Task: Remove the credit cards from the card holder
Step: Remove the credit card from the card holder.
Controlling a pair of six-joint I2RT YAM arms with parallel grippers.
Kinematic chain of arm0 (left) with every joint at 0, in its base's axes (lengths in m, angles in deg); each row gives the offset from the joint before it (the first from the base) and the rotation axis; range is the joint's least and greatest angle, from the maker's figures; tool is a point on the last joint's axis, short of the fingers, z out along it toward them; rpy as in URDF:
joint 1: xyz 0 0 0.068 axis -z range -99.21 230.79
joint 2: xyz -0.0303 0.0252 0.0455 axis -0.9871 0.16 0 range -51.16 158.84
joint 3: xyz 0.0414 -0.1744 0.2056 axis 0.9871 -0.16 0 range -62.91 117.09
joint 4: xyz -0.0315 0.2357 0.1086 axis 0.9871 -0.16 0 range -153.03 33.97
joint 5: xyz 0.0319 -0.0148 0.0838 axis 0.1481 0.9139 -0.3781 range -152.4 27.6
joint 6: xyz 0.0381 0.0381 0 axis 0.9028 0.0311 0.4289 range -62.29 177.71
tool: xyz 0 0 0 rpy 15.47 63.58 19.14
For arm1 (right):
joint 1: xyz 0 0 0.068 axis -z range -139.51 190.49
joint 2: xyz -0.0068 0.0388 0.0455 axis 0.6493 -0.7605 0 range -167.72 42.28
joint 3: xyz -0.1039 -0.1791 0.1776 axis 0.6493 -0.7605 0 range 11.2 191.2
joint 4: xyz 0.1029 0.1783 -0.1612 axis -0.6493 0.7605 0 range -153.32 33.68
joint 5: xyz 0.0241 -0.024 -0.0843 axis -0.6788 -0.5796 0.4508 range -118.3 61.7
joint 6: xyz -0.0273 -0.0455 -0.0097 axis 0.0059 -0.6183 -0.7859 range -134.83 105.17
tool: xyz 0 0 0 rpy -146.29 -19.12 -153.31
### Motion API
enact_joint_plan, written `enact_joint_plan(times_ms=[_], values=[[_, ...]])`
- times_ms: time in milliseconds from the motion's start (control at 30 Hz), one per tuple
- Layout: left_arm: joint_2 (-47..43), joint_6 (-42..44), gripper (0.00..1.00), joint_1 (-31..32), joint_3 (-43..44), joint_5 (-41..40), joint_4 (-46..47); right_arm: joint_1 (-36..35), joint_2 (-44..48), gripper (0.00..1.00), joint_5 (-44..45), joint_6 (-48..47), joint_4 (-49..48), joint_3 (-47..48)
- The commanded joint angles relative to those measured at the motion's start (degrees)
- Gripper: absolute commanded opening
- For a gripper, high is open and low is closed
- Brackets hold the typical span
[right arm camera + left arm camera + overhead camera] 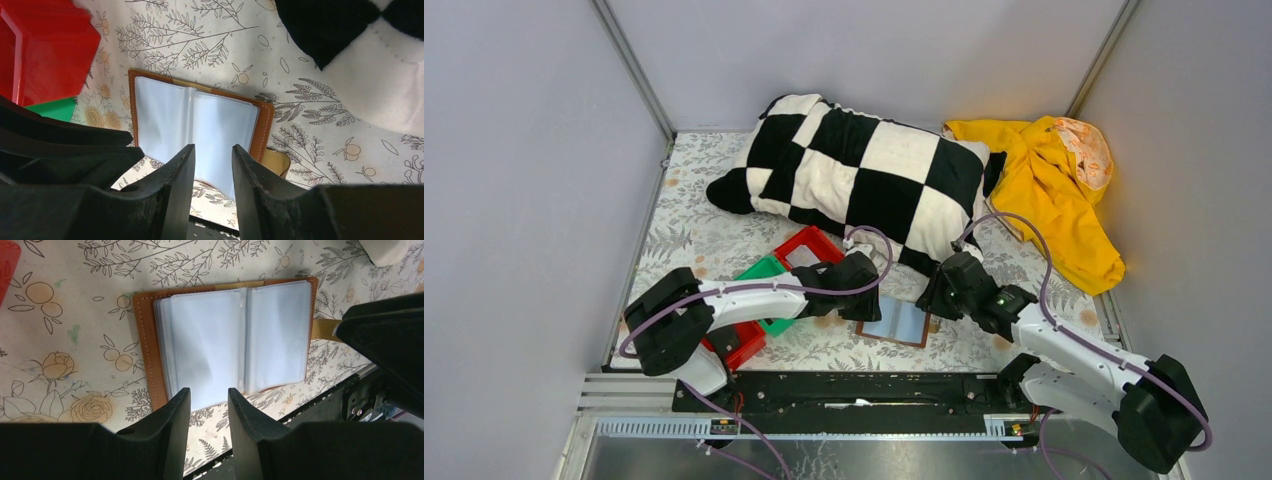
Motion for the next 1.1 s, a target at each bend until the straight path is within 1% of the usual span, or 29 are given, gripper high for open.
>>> enact_joint_plan(times_ms=[0, 133, 200, 367, 500, 567, 667, 767, 833, 933, 1067], values=[[2.1, 0.6, 0.38, -0.3, 2.4, 0.8, 2.4, -0.9, -1.9, 0.41, -1.8, 0.0, -3.1, -0.1], [3.7, 0.8, 0.38, -0.4, 3.1, 0.9, 2.3, -1.0, -5.4, 0.4, -5.5, 1.6, -8.2, -3.0], [4.2, 0.8, 0.38, -0.4, 3.3, 0.7, 2.2, -1.0, -6.7, 0.4, -5.6, 2.4, -9.7, -4.5], [5.0, 1.2, 0.38, -0.4, 3.7, 2.1, 3.1, -1.0, -8.8, 0.4, -3.5, 3.5, -9.4, -6.6], [6.5, 1.2, 0.38, -0.4, 3.8, 5.4, 5.0, -1.1, -8.7, 0.4, -3.5, 4.1, -9.2, -7.4], [7.1, 0.9, 0.36, -0.3, 4.3, 5.8, 5.2, -1.1, -8.4, 0.4, -3.5, 4.4, -9.2, -7.7], [5.2, 0.5, 0.37, -0.3, 4.2, 2.4, 4.3, -1.0, -7.9, 0.4, -3.4, 4.7, -9.0, -8.0], [2.5, 0.8, 0.39, -0.3, 4.9, -3.5, 0.7, -1.0, -7.3, 0.4, -3.4, 5.0, -8.9, -8.4], [1.9, 1.4, 0.42, -0.3, 5.5, -5.6, -1.6, -1.0, -7.1, 0.4, -3.4, 5.1, -8.8, -8.6], [2.2, 1.6, 0.44, -0.4, 5.5, -6.4, -2.9, -1.0, -7.3, 0.4, -3.4, 5.1, -8.8, -8.7], [3.4, 1.1, 0.44, -0.4, 4.5, -4.7, -1.7, -1.0, -7.5, 0.4, -3.4, 5.1, -8.9, -8.5]])
